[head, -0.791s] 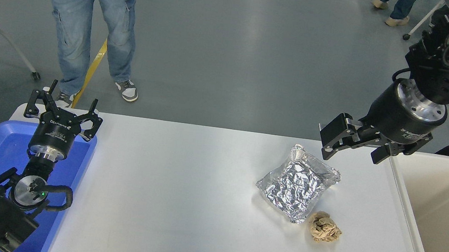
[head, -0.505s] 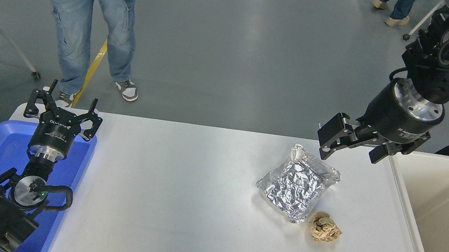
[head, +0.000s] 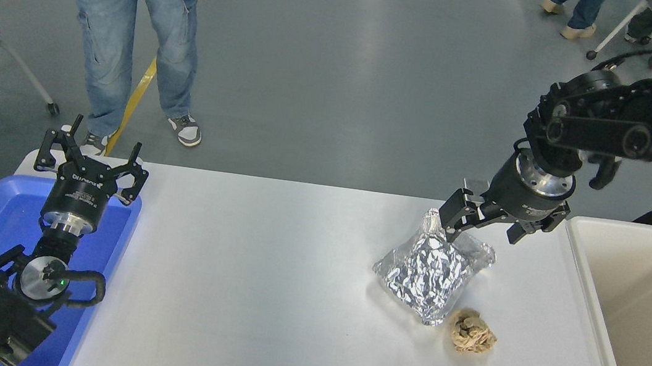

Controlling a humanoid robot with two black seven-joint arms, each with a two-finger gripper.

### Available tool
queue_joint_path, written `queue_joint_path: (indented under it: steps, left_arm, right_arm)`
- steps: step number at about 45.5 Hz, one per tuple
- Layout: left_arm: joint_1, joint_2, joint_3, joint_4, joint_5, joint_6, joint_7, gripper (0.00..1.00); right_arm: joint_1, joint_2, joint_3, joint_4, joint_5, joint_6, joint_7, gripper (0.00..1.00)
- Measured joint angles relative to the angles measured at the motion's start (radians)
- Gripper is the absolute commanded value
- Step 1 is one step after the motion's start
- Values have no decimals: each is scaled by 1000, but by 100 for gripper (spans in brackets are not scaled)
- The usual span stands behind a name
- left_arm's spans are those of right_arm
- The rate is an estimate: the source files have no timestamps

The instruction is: Pick up foil plate and place in dustbin

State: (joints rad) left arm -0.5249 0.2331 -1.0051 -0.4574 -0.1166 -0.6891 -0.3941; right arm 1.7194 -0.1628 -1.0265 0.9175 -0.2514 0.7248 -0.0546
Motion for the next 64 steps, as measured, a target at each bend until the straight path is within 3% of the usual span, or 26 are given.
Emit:
queue_joint_path:
  steps: [19,24,27,31,34,35,36,37,64]
  left_arm:
    - [0,0,0,0,0,0,0,100]
    - [0,0,0,0,0,0,0,100]
    - [0,0,0,0,0,0,0,100]
    - [0,0,0,0,0,0,0,100]
    - [0,0,0,0,0,0,0,100]
    - [0,0,0,0,0,0,0,100]
    - [0,0,0,0,0,0,0,100]
    - [0,0,0,0,0,0,0,100]
    - [0,0,0,0,-1,0,0,100]
  right_arm:
    - [-387,41,69,-337,-31,-127,-7,100]
    - [-449,56,92,-382,-33,-163,-16,96]
    - [-487,69,112,-407,-33,-180,-22,80]
    - [-534,89,141,-444,-33,-206,-29,35]
    - [-560,102,158,-464,-33,-220,-32,25]
    - [-566,105,162,-469,-33,-223,-32,18]
    - [-575,109,169,-475,-33,-228,-33,2]
    - [-580,112,173,-479,-32,-231,-33,0]
    - [-614,147,226,-538,-31,-270,-39,0]
